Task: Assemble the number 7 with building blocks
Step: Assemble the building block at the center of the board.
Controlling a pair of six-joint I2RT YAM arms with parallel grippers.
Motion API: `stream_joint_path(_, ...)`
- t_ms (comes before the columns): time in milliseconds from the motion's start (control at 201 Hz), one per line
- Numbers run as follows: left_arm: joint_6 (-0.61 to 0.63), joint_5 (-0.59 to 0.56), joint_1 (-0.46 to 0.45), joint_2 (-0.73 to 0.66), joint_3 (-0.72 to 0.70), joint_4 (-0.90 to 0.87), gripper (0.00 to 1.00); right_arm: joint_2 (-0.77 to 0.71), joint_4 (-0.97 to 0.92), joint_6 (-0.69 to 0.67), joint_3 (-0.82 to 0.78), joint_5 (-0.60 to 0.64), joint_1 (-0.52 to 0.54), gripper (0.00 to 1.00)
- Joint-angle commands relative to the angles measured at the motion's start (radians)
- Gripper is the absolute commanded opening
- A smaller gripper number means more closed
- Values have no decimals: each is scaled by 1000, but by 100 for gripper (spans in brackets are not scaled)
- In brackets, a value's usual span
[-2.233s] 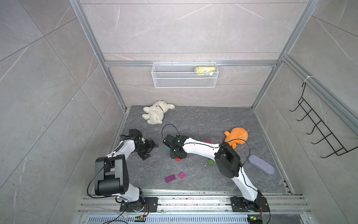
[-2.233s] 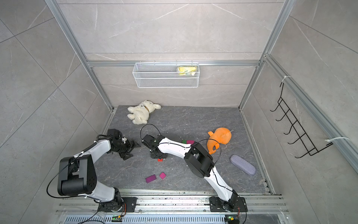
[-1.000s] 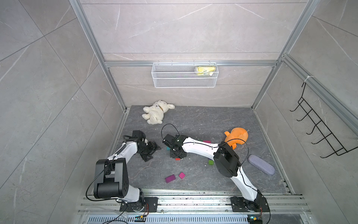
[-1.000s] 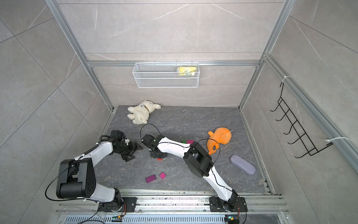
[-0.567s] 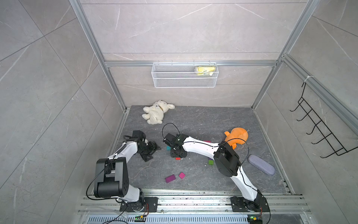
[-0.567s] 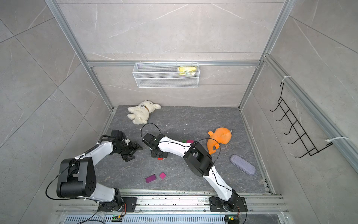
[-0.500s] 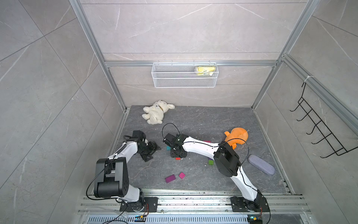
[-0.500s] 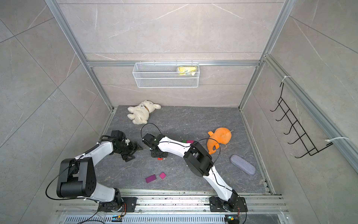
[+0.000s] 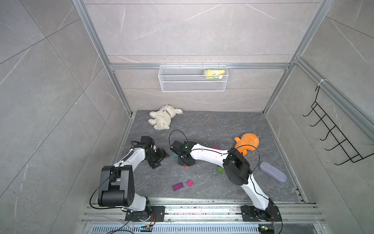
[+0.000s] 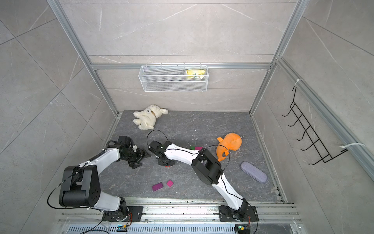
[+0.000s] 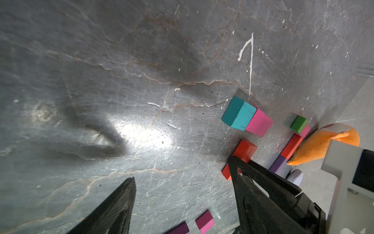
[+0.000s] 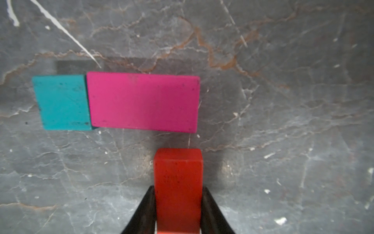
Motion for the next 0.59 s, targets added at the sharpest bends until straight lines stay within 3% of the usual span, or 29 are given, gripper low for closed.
stream_joint_path(0,5,-8,-4,-9,16,-8,82,-6,-34,6,39,20,4,33)
stream_joint_path(587,7,-9,-4,3,18,-9,82,44,-59,11,77,13,-8,32)
